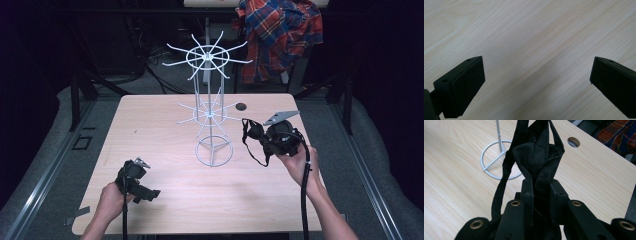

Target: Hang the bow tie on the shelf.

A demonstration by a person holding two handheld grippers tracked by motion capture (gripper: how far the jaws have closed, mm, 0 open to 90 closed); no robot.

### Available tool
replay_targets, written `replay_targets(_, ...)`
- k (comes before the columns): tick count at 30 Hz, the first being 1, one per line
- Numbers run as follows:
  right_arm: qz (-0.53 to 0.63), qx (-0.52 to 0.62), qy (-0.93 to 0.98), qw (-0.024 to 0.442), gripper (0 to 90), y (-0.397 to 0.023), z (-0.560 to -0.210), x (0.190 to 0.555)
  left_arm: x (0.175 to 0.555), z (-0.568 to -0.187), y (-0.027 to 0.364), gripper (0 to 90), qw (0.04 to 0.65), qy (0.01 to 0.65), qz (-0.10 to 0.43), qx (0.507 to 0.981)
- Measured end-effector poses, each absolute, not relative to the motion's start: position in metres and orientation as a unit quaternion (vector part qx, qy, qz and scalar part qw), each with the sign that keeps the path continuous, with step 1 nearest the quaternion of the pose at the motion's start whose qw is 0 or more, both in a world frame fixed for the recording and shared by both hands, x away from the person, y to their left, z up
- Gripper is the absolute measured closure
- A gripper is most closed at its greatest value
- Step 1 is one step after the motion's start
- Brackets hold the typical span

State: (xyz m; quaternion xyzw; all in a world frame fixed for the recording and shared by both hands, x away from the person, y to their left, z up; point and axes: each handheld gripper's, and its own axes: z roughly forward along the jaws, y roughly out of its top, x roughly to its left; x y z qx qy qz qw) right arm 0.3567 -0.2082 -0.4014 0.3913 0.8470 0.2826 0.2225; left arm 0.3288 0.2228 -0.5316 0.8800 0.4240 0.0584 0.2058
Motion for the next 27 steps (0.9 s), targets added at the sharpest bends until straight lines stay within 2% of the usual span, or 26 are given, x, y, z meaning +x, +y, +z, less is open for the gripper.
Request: replay_targets(27, 0.274, 0.399, 0.852, 0.201, 76.3, -0.193, -0.415, 0.384, 0.329, -0.533, 0.226, 0.0, 0.206, 0.428, 0.056, 0.878)
